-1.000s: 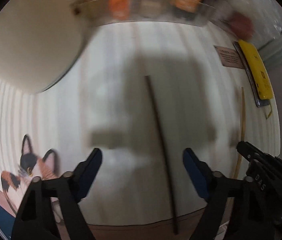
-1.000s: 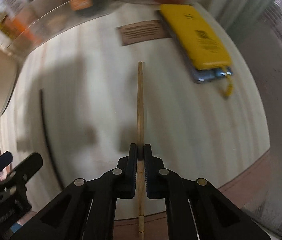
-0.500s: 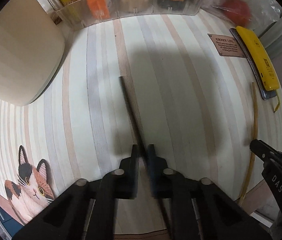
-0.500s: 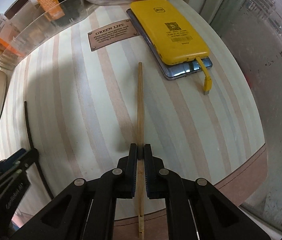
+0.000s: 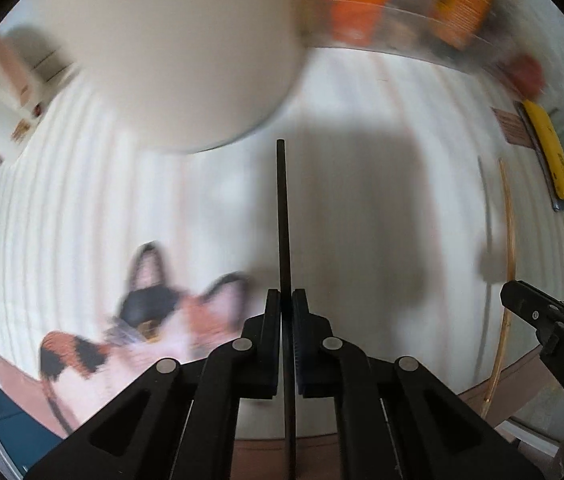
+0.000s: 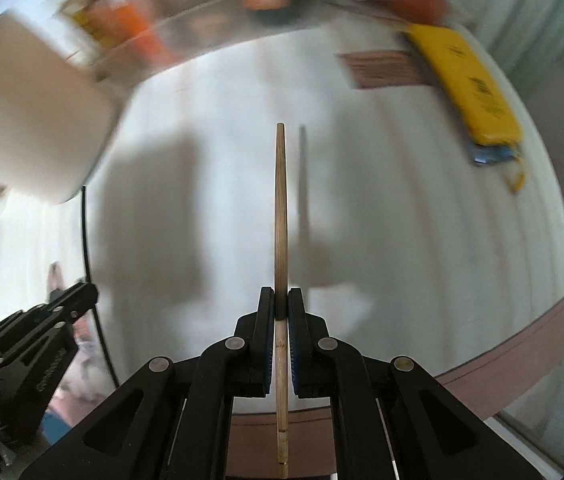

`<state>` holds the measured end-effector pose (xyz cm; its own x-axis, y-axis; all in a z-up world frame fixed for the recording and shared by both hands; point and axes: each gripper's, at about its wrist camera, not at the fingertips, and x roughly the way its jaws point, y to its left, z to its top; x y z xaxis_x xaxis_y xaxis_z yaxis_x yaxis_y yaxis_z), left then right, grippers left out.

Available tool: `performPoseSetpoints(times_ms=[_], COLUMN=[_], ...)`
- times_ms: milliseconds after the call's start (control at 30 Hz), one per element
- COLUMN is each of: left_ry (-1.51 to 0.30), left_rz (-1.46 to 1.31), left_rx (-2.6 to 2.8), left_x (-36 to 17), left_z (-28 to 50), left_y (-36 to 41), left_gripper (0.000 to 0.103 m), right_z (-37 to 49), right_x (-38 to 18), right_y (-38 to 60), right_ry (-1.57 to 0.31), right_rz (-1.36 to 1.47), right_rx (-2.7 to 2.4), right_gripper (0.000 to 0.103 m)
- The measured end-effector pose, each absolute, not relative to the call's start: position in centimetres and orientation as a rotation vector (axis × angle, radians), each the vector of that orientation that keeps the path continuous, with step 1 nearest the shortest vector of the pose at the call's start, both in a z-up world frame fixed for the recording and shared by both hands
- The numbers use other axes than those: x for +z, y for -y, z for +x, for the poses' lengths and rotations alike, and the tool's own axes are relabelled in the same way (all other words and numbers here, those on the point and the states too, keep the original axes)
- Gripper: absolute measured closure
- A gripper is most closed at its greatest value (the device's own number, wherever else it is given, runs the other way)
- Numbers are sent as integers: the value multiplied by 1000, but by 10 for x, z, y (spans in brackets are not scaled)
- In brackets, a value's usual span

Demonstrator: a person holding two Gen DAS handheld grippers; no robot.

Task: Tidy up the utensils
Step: 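Lift both held chopsticks upright above the mat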

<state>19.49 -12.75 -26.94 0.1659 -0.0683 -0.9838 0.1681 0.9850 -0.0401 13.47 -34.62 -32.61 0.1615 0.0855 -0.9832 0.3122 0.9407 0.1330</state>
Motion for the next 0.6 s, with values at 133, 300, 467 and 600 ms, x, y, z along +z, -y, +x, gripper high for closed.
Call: performPoseSetpoints(times_ms=[133, 300, 467, 600], left_ry=[-1388, -1406, -1432, -1440], left_rz=[58, 21, 12, 13], left_rx=[-113, -33, -10, -23], left_x=[-266, -274, -290, -302], left_z=[181, 171, 166, 173], left_y=[76, 27, 16, -2], left_gripper=[100, 100, 100, 100], right_z=[144, 158, 165, 177], right_x=[-323, -334, -354, -364], right_y=[287, 239, 207, 205], right_ry=[-1416, -1450, -1502, -1526], right_rz=[305, 256, 175, 146], right_rx=[-78, -16, -7, -23], right_gripper=[96, 96, 96, 96])
